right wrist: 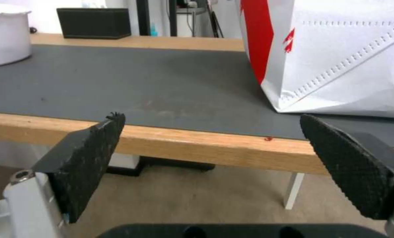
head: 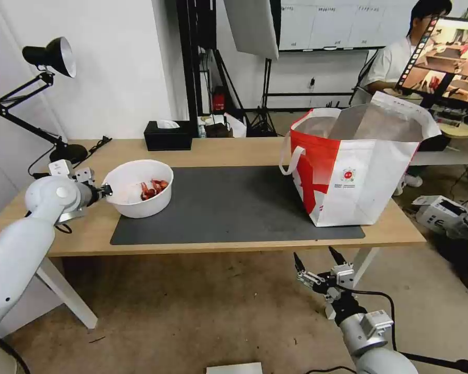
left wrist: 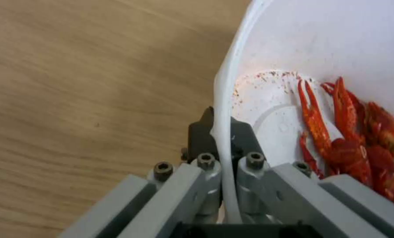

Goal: Pick up the trash from the table and place it into the takeout bag.

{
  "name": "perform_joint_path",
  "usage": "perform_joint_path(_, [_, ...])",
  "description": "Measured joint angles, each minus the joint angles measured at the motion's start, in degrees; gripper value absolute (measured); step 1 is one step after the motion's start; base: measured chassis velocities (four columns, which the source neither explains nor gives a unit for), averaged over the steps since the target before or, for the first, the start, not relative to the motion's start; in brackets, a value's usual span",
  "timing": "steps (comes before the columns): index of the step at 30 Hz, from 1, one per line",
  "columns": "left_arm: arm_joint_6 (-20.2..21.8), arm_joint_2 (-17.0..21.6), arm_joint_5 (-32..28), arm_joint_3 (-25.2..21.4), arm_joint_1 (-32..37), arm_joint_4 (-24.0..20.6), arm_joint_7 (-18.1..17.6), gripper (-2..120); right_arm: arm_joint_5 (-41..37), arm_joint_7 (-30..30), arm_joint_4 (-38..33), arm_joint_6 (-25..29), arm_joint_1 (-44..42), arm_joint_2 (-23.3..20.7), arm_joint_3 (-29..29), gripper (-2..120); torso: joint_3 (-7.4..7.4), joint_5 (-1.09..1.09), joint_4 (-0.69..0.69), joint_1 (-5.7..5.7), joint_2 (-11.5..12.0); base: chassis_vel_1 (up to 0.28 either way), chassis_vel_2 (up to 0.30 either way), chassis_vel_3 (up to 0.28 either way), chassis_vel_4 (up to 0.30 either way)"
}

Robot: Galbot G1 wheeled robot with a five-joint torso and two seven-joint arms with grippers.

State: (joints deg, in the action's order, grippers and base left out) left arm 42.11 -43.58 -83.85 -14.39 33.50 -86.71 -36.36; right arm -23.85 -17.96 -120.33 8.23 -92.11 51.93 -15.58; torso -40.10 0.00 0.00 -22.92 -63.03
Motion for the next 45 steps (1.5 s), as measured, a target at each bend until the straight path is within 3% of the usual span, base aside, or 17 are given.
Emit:
perform_joint_path(6, [0.01,-0.32,0.32,-1.98,0.82,-1.67,2.14,0,0.0,0.0,0.0,0.0,0.0,0.0,0.0,100,0.0,-0.01,0.0,0.0,0.0,0.0,0.0,0.0,0.0])
perform_joint_path(8, [-1.35,-0.4,5.88,-2.75,2.36,-3.44,7.83,0,0.0,0.0,0.0,0.0,0.0,0.0,0.0,100,0.0,0.0,-0.01,0.0,0.0,0.0,0.0,0.0,0.0])
perform_joint_path(10, [-2.36,-0.39,8.18,-2.9,3.0,-4.14,9.46,0,0.0,0.0,0.0,0.0,0.0,0.0,0.0,100,-0.01,-0.01,0.0,0.0,0.0,0.0,0.0,0.0,0.0])
perform_joint_path(14, [-6.32,-0.63,13.05,-3.51,4.41,-6.17,12.16,0,0.0,0.0,0.0,0.0,0.0,0.0,0.0,100,0.0,0.0,0.01,0.0,0.0,0.0,0.0,0.0,0.0])
perform_joint_path(16, [-11.75,-1.16,17.1,-3.54,5.31,-6.97,13.56,0,0.0,0.0,0.0,0.0,0.0,0.0,0.0,100,0.0,0.0,0.0,0.0,0.0,0.0,0.0,0.0,0.0])
perform_joint_path(21, [-19.24,-2.49,22.31,-3.76,7.39,-8.77,13.71,0,0.0,0.0,0.0,0.0,0.0,0.0,0.0,100,0.0,0.0,0.0,0.0,0.0,0.0,0.0,0.0,0.0])
perform_joint_path(23, [-20.17,-2.72,23.18,-3.86,7.98,-9.46,13.72,0,0.0,0.0,0.0,0.0,0.0,0.0,0.0,100,0.0,-0.01,0.0,0.0,0.0,0.0,0.0,0.0,0.0])
perform_joint_path(34, [-20.02,-3.12,22.19,-2.33,5.96,-11.58,13.42,0,0.0,0.0,0.0,0.0,0.0,0.0,0.0,100,0.0,0.0,0.01,0.0,0.0,0.0,0.0,0.0,0.0])
perform_joint_path(45, [-17.16,-8.4,17.64,9.13,-8.77,-10.68,10.99,0,0.0,0.0,0.0,0.0,0.0,0.0,0.0,100,0.0,0.02,-0.01,-0.01,0.0,0.0,0.0,0.0,0.0])
